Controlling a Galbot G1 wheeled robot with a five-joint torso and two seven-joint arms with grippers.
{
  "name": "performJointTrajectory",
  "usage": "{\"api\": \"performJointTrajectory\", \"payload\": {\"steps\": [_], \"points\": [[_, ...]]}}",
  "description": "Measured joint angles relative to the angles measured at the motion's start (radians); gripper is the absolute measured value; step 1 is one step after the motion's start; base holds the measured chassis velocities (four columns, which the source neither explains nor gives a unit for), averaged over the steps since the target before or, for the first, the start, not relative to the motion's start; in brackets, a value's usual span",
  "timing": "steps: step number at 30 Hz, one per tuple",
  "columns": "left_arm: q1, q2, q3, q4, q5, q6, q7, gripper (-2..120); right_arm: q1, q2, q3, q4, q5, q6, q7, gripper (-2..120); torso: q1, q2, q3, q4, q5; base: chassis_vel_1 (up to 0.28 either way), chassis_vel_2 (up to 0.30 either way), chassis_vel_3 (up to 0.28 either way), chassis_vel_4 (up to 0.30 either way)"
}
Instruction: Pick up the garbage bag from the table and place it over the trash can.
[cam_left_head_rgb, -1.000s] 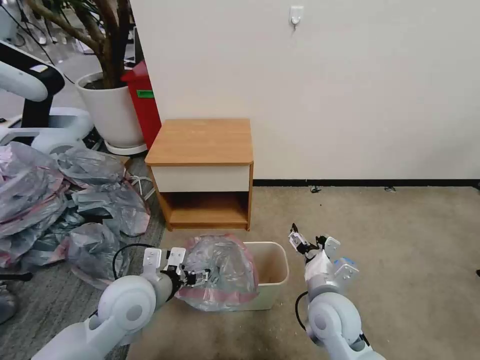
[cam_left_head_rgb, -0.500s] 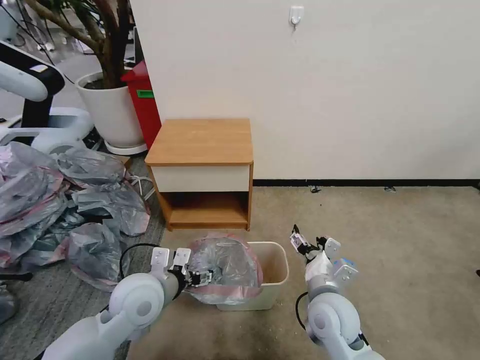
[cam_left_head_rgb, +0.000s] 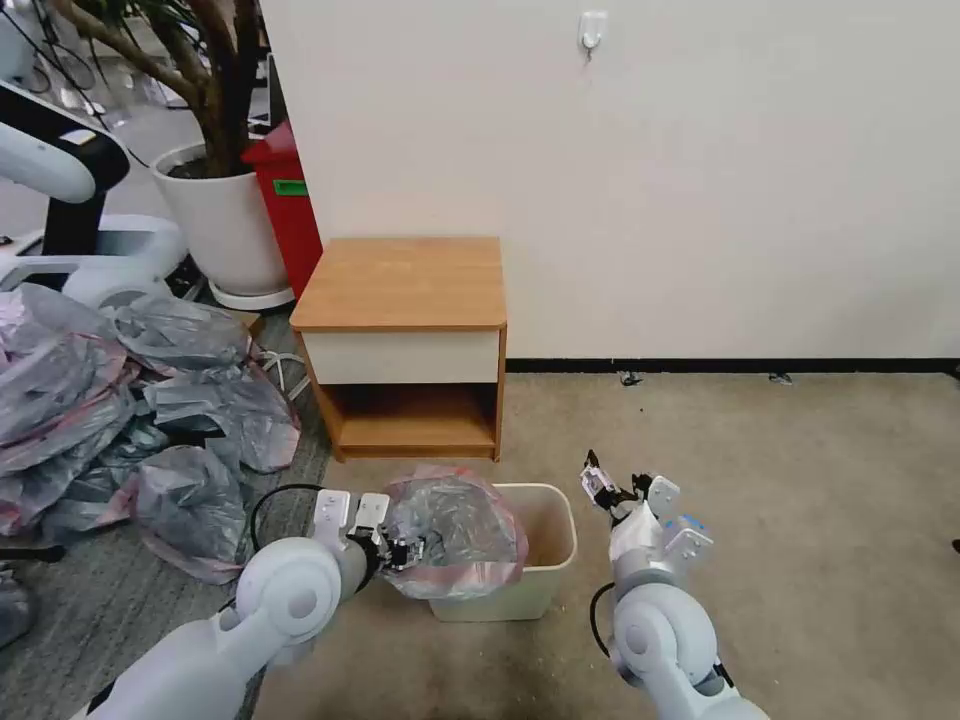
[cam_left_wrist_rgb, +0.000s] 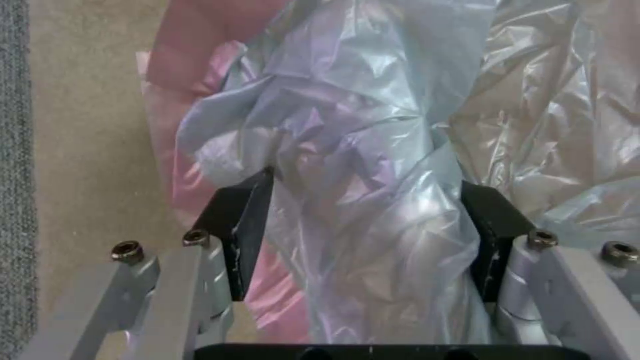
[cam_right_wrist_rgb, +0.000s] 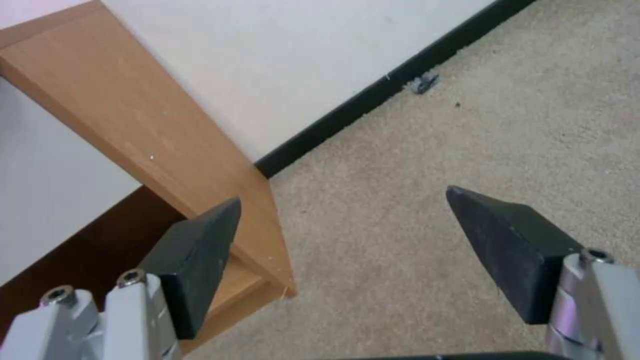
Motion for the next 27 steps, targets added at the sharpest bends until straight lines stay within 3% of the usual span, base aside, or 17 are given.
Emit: {"api": "performJointTrajectory", "payload": {"steps": [7, 16, 27], "points": [[-0.038, -0.014, 0.030, 0.024, -0.032, 0.000, -0.027, 59, 0.005, 0.001, 0.003, -0.011, -0.001, 0.004, -0.001, 82, 0.000, 0.000, 0.000, 0.0000, 0.0000, 0.000, 0.000, 0.000, 0.000], [-0.088, -0.033, 0.067, 0.055, -0.074, 0.000, -0.063, 36, 0.007, 0.001, 0.007, -0.023, -0.007, 0.010, -0.003, 81, 0.000, 0.000, 0.000, 0.0000, 0.0000, 0.000, 0.000, 0.000, 0.000], [-0.128, -0.049, 0.102, 0.080, -0.116, 0.000, -0.106, 28, 0.004, 0.001, 0.011, -0.024, -0.010, 0.013, -0.004, 81, 0.000, 0.000, 0.000, 0.0000, 0.0000, 0.000, 0.000, 0.000, 0.000]]}}
